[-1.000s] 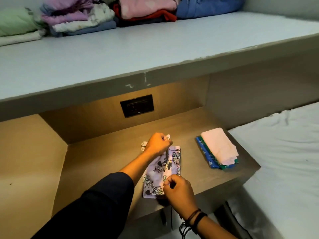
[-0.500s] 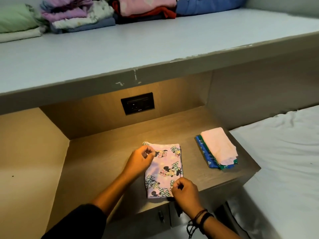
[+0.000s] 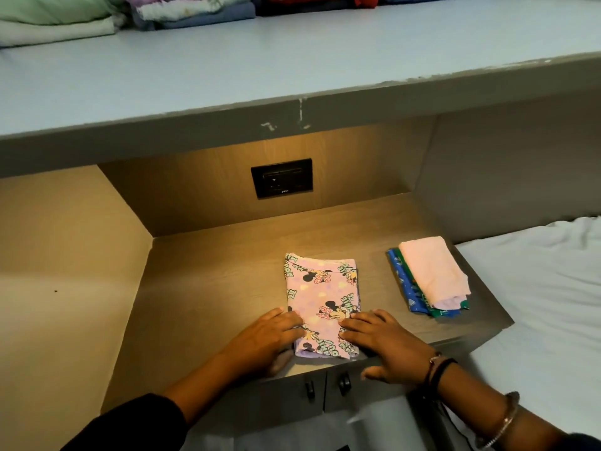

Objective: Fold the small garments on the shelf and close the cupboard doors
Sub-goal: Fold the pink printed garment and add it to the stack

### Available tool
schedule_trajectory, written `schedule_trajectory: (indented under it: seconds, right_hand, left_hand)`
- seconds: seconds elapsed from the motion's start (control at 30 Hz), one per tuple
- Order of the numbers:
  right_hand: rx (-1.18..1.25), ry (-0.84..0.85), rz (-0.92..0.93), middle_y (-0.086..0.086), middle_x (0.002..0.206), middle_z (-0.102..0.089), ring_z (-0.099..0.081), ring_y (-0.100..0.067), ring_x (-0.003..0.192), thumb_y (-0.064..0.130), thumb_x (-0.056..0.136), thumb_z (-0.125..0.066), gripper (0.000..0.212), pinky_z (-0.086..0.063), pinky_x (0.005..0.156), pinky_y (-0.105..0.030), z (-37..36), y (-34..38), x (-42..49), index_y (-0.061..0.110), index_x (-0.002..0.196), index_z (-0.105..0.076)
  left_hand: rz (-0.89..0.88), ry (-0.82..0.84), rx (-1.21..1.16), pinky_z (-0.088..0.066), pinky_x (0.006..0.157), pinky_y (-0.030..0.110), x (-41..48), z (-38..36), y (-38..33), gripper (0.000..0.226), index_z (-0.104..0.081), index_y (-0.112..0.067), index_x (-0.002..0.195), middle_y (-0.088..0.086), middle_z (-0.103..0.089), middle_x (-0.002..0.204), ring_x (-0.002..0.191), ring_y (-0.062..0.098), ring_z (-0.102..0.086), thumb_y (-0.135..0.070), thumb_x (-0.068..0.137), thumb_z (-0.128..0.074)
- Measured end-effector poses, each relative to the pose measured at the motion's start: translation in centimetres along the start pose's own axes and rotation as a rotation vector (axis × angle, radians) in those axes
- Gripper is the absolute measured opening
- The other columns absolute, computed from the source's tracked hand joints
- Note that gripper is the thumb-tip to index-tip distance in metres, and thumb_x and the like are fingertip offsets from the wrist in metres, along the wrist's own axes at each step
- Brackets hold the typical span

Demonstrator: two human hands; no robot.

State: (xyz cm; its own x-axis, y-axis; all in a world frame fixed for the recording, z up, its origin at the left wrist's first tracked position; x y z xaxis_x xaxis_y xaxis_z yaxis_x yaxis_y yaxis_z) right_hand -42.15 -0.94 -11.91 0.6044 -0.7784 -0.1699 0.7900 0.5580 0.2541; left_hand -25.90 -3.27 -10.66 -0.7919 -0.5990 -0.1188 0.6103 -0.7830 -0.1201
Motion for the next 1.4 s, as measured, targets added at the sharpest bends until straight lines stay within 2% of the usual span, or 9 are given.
schedule_trajectory:
  seconds: [0.27, 0.4, 0.5, 0.7, 0.8, 0.9, 1.03, 1.2, 1.4]
  right_hand:
    - [0.006, -0.187, 0.090, 0.013, 0.122, -0.060, -0.047, -0.011, 0.118, 0.037, 0.082, -0.059, 0.029, -0.040, 0.100, -0.041, 0.4, 1.4, -0.7, 0.035, 0.111, -0.062]
    - [0.384, -0.239, -0.047, 0.022, 0.128, -0.055, -0.037, 0.004, 0.129, 0.069, 0.087, -0.043, 0.051, -0.029, 0.107, -0.030, 1.0, -0.9, -1.6, 0.036, 0.121, -0.062]
    - [0.690, -0.219, -0.153, 0.015, 0.120, -0.064, -0.057, -0.001, 0.111, 0.071, 0.085, -0.044, 0.049, -0.048, 0.095, -0.033, 1.1, -1.6, -0.6, 0.035, 0.116, -0.059]
    - [0.846, -0.350, -0.292, 0.011, 0.098, -0.069, -0.064, 0.001, 0.089, 0.034, 0.098, -0.052, 0.004, -0.052, 0.078, -0.028, 2.9, -3.2, 1.5, 0.033, 0.101, -0.054]
    - [0.911, -0.363, -0.365, 0.009, 0.095, -0.070, -0.067, -0.001, 0.084, 0.030, 0.099, -0.053, 0.003, -0.052, 0.070, -0.020, 3.0, -3.9, 2.6, 0.031, 0.098, -0.055]
    - [0.922, -0.368, -0.431, 0.008, 0.096, -0.071, -0.068, 0.002, 0.081, 0.031, 0.098, -0.054, 0.005, -0.055, 0.070, -0.020, 2.9, -4.3, 3.5, 0.027, 0.100, -0.057]
    - [0.852, -0.333, -0.508, 0.002, 0.092, -0.073, -0.070, -0.014, 0.083, 0.040, 0.096, -0.053, 0.020, -0.058, 0.075, -0.042, 2.2, -5.1, 4.7, 0.020, 0.099, -0.056]
    - [0.691, -0.319, -0.582, -0.004, 0.079, -0.068, -0.066, -0.025, 0.075, 0.047, 0.094, -0.053, 0.028, -0.054, 0.067, -0.042, 2.3, -5.5, 5.5, 0.021, 0.087, -0.051]
    - [0.277, -0.295, -0.616, -0.006, 0.103, -0.062, -0.060, -0.024, 0.088, 0.041, 0.095, -0.052, 0.027, -0.053, 0.072, -0.037, 4.1, -4.2, 6.2, 0.017, 0.107, -0.049]
  left_hand:
    - [-0.079, -0.118, -0.154, -0.048, 0.092, 0.032, -0.9, -0.2, -2.8, 0.033, -0.063, -0.022, 0.115, -0.004, -0.064, 0.119, 0.106, 0.011, -0.057, -0.044, 0.098, -0.044]
    - [0.240, -0.228, -0.685, -0.049, 0.078, 0.023, -2.0, 0.4, -0.8, 0.026, -0.062, -0.018, 0.097, -0.009, -0.065, 0.100, 0.089, 0.004, -0.059, -0.040, 0.099, -0.046]
    - [0.530, -0.336, -1.019, -0.052, 0.069, 0.045, -3.3, -0.2, 2.4, 0.029, -0.060, -0.015, 0.087, 0.008, -0.066, 0.082, 0.073, 0.017, -0.060, -0.042, 0.092, -0.055]
    - [0.541, -0.286, -1.384, -0.057, 0.080, 0.024, -1.6, -0.8, 2.2, 0.054, -0.053, -0.023, 0.121, -0.006, -0.069, 0.110, 0.099, 0.010, -0.070, -0.034, 0.075, -0.078]
    - [0.602, -0.270, -1.278, -0.050, 0.065, 0.017, -0.4, -0.9, 2.9, 0.015, -0.061, -0.017, 0.093, -0.007, -0.068, 0.083, 0.075, 0.011, -0.066, -0.015, 0.085, -0.074]
    - [0.727, -0.338, -1.151, -0.032, 0.054, 0.026, -0.1, -0.9, 4.4, 0.034, -0.046, -0.017, 0.066, -0.002, -0.042, 0.059, 0.055, 0.011, -0.036, -0.029, 0.091, -0.067]
    - [0.819, -0.367, -1.088, -0.031, 0.054, 0.028, -0.5, -1.8, 4.6, 0.033, -0.042, -0.019, 0.071, -0.001, -0.041, 0.063, 0.058, 0.013, -0.036, -0.035, 0.095, -0.058]
    - [0.922, -0.424, -1.012, -0.033, 0.054, 0.027, -1.4, -2.3, 4.6, 0.030, -0.045, -0.020, 0.072, -0.004, -0.049, 0.066, 0.059, 0.011, -0.043, -0.034, 0.098, -0.051]
    - [1.089, -0.345, -0.735, -0.046, 0.060, 0.028, -1.3, -2.3, 4.8, 0.028, -0.058, -0.020, 0.101, 0.001, -0.068, 0.095, 0.078, 0.020, -0.062, -0.043, 0.094, -0.044]
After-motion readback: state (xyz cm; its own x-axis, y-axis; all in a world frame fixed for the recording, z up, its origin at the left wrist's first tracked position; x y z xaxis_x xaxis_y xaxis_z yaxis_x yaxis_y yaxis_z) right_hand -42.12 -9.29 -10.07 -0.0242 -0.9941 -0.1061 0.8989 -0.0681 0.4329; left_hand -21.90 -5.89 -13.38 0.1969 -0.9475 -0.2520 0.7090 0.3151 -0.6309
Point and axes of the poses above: each hand's wrist, its own x-axis towards the middle knuckle, its own z-axis out of the back of the hand, y = z × x, the point moved 10 cm from there along x, towards the middle knuckle
